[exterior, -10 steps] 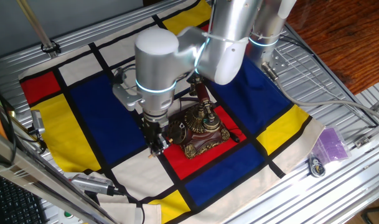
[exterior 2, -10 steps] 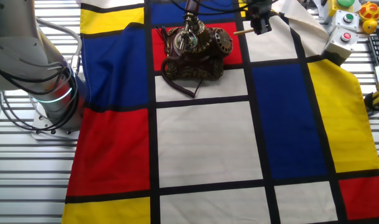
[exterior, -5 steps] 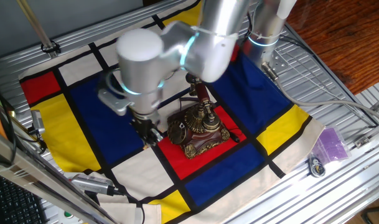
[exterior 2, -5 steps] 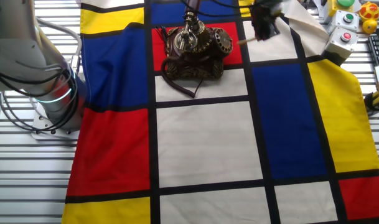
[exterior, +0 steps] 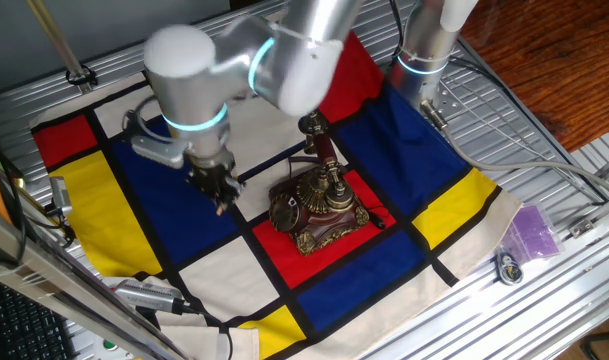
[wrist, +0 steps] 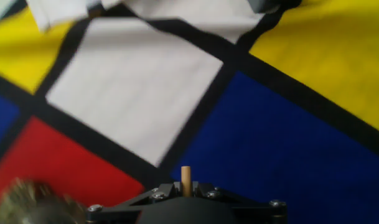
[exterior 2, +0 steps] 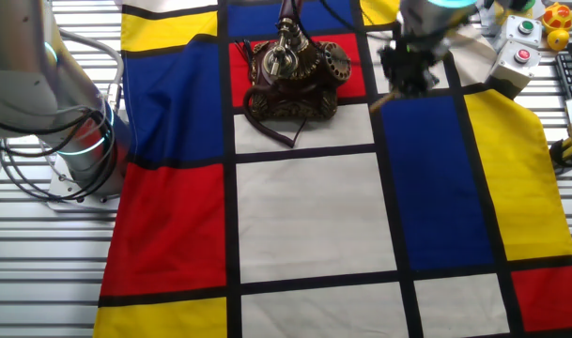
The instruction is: Dial a number on an old rotary phone
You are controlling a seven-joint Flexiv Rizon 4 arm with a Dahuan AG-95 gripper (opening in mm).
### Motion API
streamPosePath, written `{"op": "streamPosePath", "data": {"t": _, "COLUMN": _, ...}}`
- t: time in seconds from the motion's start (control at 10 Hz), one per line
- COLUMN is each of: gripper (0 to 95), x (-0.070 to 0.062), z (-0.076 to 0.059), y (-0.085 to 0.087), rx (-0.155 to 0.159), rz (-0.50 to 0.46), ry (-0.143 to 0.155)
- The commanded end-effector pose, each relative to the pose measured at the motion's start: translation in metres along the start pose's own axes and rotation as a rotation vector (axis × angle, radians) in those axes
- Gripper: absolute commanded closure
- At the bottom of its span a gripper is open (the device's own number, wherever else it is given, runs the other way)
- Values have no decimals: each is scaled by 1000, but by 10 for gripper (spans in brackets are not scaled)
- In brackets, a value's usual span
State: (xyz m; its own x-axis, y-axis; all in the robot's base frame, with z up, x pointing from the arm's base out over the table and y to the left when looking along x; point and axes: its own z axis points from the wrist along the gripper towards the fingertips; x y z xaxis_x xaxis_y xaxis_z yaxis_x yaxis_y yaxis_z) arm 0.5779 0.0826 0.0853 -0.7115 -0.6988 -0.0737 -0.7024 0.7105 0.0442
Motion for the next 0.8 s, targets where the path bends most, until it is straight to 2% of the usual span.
{"op": "streamPosePath", "data": {"t": 0.1, "gripper": 950, "x": 24, "z": 11, "y": -24, "rx": -5, "rz": -119, "ry": 3}}
{"op": "streamPosePath", "data": {"t": 0.3, "gripper": 950, "x": 30, "z": 19, "y": -29, "rx": -10, "rz": -169, "ry": -13}}
{"op": "streamPosePath", "data": {"t": 0.4, "gripper": 950, "x": 31, "z": 20, "y": -30, "rx": -2, "rz": -199, "ry": -22}}
{"op": "streamPosePath", "data": {"t": 0.5, "gripper": 760, "x": 32, "z": 21, "y": -31, "rx": 4, "rz": -223, "ry": -21}}
{"op": "streamPosePath", "data": {"t": 0.6, "gripper": 760, "x": 32, "z": 21, "y": -31, "rx": 4, "rz": -232, "ry": -21}}
{"op": "streamPosePath", "data": {"t": 0.7, "gripper": 570, "x": 32, "z": 21, "y": -31, "rx": 8, "rz": -236, "ry": -16}}
{"op": "streamPosePath", "data": {"t": 0.8, "gripper": 570, "x": 31, "z": 21, "y": -31, "rx": 5, "rz": -198, "ry": -7}}
